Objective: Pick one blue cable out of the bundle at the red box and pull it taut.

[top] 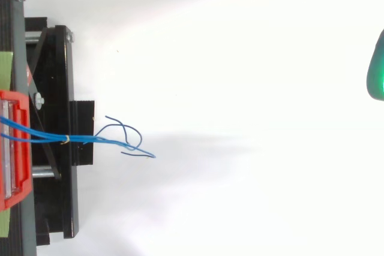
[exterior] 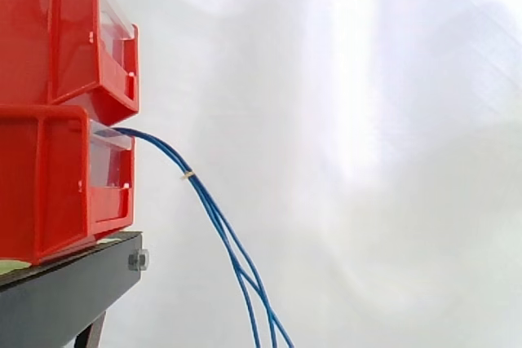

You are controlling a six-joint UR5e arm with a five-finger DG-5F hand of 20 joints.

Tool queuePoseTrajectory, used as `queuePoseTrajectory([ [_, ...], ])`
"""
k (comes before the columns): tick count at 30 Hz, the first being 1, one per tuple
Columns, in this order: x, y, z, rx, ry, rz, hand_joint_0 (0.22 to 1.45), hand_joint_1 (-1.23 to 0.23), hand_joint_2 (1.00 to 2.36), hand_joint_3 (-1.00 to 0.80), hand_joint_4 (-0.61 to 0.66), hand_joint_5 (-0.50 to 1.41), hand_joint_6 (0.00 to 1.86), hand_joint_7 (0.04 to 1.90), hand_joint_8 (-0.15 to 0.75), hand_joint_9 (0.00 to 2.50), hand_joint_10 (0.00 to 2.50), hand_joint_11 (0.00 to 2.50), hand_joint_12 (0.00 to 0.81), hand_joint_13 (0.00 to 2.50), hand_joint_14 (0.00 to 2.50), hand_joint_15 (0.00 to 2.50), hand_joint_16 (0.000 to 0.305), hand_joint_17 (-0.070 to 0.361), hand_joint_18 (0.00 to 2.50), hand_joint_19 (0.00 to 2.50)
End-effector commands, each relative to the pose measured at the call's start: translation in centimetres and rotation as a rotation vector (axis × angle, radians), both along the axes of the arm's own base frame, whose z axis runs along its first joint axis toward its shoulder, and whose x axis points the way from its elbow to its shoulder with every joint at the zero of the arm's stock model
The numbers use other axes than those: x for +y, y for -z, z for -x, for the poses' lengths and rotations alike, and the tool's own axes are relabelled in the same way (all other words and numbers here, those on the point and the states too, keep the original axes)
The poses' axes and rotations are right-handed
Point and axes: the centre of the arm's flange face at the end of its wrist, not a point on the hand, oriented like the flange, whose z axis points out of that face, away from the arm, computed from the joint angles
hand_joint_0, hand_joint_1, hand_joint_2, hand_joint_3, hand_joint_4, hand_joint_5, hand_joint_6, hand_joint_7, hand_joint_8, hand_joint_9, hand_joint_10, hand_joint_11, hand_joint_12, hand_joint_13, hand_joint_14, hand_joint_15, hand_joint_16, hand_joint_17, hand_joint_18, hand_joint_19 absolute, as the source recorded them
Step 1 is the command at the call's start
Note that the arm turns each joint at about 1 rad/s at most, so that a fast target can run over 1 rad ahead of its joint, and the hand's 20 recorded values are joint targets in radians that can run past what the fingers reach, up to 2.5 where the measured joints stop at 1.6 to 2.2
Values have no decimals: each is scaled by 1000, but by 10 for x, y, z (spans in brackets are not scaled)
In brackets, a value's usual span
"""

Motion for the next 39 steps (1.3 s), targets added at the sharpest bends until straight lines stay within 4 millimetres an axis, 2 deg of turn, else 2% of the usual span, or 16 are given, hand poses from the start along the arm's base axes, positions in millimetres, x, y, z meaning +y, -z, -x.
queuePoseTrajectory([
  [1, 4, 2, 0, 13, -4, 36, 552, -719, 1007, -423, 267, -157, 503, 1117, 367, 558, 15, 718, 459, 626, 9, 331, 61, 138, 653, 436],
  [6, 9, 2, -7, -6, 28, 113, 557, -740, 1005, -439, 255, -155, 503, 1123, 366, 556, 15, 719, 456, 615, 10, 327, 61, 138, 650, 438],
  [9, 11, 20, -28, -25, 102, 177, 561, -758, 1002, -470, 254, -155, 503, 1120, 364, 573, 16, 748, 455, 611, 9, 323, 61, 137, 648, 438],
  [15, 15, 31, -47, -78, 137, 190, 557, -771, 1000, -500, 259, -152, 503, 1117, 364, 574, 15, 729, 457, 607, 11, 323, 61, 138, 649, 429],
  [17, 16, 44, -56, -78, 150, 211, 559, -779, 1000, -500, 258, -149, 503, 1120, 363, 573, 16, 729, 457, 607, 9, 324, 61, 137, 648, 430],
  [21, 20, 60, -70, -84, 192, 251, 593, -805, 1013, -340, 223, -138, 502, 1203, 356, 566, 17, 721, 447, 591, 9, 313, 60, 135, 640, 425],
  [24, 22, 68, -81, -112, 267, 290, 592, -810, 1015, -306, 210, -137, 502, 1262, 354, 545, 16, 714, 446, 570, 9, 307, 60, 135, 635, 413],
  [35, 38, 76, -97, -136, 380, 420, 580, -822, 1009, -389, 218, -134, 501, 1309, 358, 541, 14, 714, 449, 556, 9, 296, 60, 136, 619, 422],
  [39, 47, 100, -118, -157, 399, 409, 575, -818, 1008, -399, 229, -134, 501, 1304, 361, 547, 16, 708, 450, 556, 10, 296, 61, 136, 622, 421],
])
